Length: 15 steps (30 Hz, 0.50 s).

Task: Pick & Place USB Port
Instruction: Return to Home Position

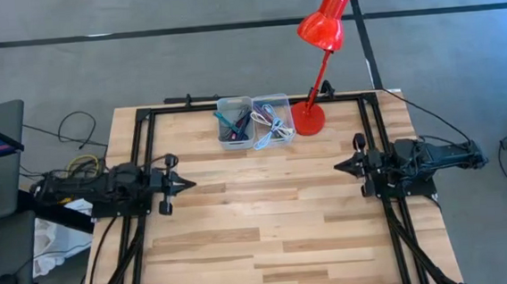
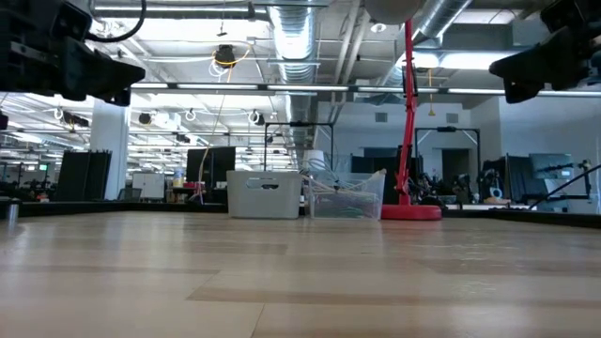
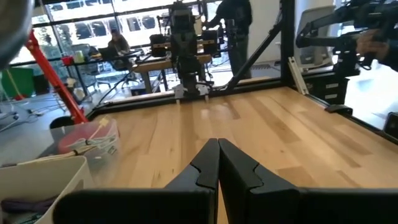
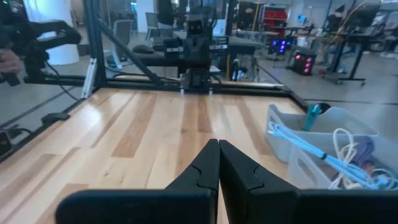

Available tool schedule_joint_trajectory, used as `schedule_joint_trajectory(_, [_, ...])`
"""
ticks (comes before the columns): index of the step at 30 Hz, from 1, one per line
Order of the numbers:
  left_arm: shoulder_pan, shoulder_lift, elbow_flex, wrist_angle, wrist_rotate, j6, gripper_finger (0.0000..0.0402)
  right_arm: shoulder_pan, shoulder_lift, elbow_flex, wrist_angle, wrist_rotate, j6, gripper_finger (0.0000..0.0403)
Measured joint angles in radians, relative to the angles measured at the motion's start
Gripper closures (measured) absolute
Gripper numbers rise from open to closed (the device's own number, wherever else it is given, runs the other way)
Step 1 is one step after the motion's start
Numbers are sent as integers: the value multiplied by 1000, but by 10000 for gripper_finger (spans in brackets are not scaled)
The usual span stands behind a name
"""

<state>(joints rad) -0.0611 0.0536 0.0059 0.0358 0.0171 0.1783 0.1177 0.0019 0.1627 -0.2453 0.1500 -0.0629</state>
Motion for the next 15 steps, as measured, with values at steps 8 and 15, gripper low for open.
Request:
schedule_joint_trajectory(8, [73,0,0,1,120,-36,396,0,1,-3,-14,9,10,403])
schedule_joint_trajectory(15, [74,0,0,0,119,-38,396,-1,1,-57,31,16,4,403])
